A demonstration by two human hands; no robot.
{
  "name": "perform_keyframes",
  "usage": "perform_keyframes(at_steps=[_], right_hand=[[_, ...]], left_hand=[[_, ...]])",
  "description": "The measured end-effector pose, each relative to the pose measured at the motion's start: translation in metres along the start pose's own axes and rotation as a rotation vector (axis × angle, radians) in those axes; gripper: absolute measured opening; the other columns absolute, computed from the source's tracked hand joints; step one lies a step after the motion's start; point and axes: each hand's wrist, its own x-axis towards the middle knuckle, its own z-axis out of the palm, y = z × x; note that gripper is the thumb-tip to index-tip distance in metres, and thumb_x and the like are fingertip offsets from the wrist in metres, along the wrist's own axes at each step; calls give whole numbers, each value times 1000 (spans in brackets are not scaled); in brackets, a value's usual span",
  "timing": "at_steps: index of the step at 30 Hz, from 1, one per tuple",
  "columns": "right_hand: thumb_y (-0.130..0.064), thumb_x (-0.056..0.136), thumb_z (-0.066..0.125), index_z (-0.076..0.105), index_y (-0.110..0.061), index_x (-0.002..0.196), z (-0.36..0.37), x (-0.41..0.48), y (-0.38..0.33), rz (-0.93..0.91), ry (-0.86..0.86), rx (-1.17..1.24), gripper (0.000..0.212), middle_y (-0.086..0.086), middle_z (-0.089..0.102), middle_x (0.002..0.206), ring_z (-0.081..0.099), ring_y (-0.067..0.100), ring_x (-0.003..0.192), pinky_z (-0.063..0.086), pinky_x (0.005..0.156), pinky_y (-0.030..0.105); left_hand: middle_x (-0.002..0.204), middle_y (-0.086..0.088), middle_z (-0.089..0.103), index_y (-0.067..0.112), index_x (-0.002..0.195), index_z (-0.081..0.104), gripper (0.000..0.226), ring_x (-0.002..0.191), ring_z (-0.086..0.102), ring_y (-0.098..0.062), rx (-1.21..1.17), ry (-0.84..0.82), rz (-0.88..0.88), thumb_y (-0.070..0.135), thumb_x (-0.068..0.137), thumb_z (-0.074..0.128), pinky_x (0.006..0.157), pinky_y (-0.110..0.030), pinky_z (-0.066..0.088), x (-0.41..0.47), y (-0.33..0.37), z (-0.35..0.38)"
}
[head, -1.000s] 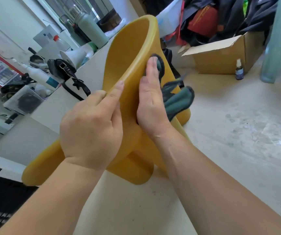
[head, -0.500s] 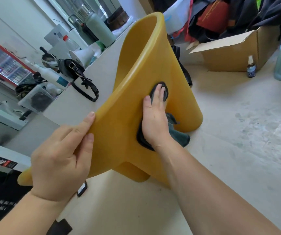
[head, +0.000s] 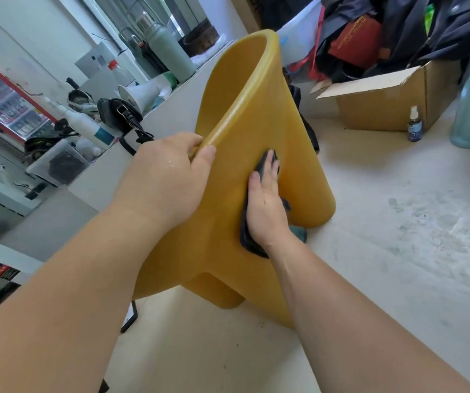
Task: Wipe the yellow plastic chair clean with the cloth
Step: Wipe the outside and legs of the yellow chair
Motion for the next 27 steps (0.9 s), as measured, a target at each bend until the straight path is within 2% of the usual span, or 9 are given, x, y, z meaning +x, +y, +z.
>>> perform_keyframes(at_steps=[3,7,10,12,15,17,19,23,27], right_hand=[[-56,106,13,-5,-54,153,6,-33,10,-30,67,-98,50,-11,1,171,4,13,157,10,127,47],[-53,102,13,-13,-49,153,36,-75,-22,-355,78,-149,57,-26,-20,164,-17,10,156,-10,127,41],[-47,104,20,-8,-34,157,28,-37,-50,-451,107,-30,61,-14,-16,167,-17,18,157,-10,127,40],[-47,105,23,-2,-32,159,8,3,-64,-377,129,32,61,-6,-8,171,-13,21,158,-8,127,40],[-47,109,26,2,-36,162,-12,33,-65,-201,77,110,59,-9,-4,172,-9,16,158,-3,128,44],[-47,109,25,2,-38,162,-13,28,-63,-184,80,89,58,-12,-2,171,-6,8,156,-1,128,39],[-45,110,25,6,-38,162,-9,17,-63,-135,103,73,57,-15,3,171,-1,-1,154,1,128,33],[-47,106,27,16,-44,160,-14,-2,-80,34,149,74,55,-22,19,166,15,-2,152,16,128,39],[-48,103,32,33,-44,155,-39,-7,-121,241,193,88,52,-28,35,156,33,-4,145,29,124,38]], left_hand=[[78,2,62,23,100,65,35,73,57,-18,47,41,130,42,104,36,61,-35,44,-5,-8,1],[74,1,61,21,88,63,38,70,56,-23,77,102,197,43,104,36,62,-41,47,-6,-13,2],[70,0,59,21,81,59,39,69,55,-26,91,112,228,43,102,36,60,-41,44,-5,-16,3],[71,0,59,21,81,60,38,69,55,-25,62,87,235,42,103,38,61,-41,45,-3,-18,2],[75,2,62,22,90,64,37,70,57,-17,11,-2,221,43,102,37,63,-39,48,-1,-18,-2],[77,3,64,22,96,66,39,71,58,-14,-19,-31,211,46,103,36,64,-35,49,-1,-18,-5],[77,2,63,20,94,66,44,73,58,-17,-58,-30,198,49,100,33,66,-40,48,2,-16,-5],[79,0,60,19,87,59,34,77,56,-27,-107,-92,141,45,97,39,69,-44,47,5,-4,-6],[80,-1,65,17,94,63,39,73,63,-28,-180,-160,128,46,93,37,60,-40,53,7,18,-13]])
